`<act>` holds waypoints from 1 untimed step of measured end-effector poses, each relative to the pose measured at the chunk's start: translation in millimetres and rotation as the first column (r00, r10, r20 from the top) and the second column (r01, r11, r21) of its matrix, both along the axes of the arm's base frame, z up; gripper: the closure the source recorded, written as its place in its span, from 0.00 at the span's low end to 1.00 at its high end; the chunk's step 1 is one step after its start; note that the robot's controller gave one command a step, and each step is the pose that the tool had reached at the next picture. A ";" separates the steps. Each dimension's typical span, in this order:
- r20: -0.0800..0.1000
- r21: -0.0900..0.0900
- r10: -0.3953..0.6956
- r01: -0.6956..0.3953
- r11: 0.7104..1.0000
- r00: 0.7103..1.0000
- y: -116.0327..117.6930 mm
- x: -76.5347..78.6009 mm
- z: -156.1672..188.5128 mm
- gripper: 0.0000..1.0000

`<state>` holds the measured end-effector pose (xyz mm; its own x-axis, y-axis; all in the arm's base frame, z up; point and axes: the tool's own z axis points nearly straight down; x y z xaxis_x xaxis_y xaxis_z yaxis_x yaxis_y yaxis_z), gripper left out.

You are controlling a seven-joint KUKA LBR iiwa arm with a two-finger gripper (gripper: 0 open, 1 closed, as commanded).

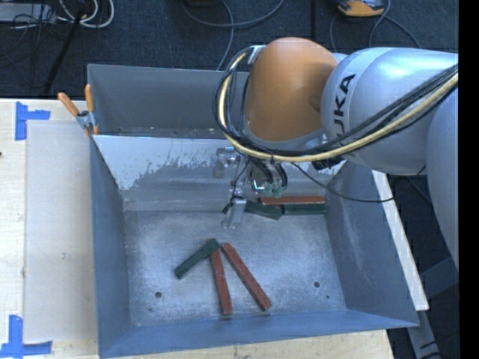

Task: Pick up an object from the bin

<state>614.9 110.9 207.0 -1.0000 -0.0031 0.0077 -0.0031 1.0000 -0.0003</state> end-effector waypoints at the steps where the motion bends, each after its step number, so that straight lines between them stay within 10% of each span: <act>1: 0.013 0.002 0.098 -0.098 0.995 0.995 -2.4 -74.0 -138.0 0.00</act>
Offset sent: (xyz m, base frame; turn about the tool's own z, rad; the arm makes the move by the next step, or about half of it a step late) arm -0.0749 -0.0025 -0.1370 -0.1012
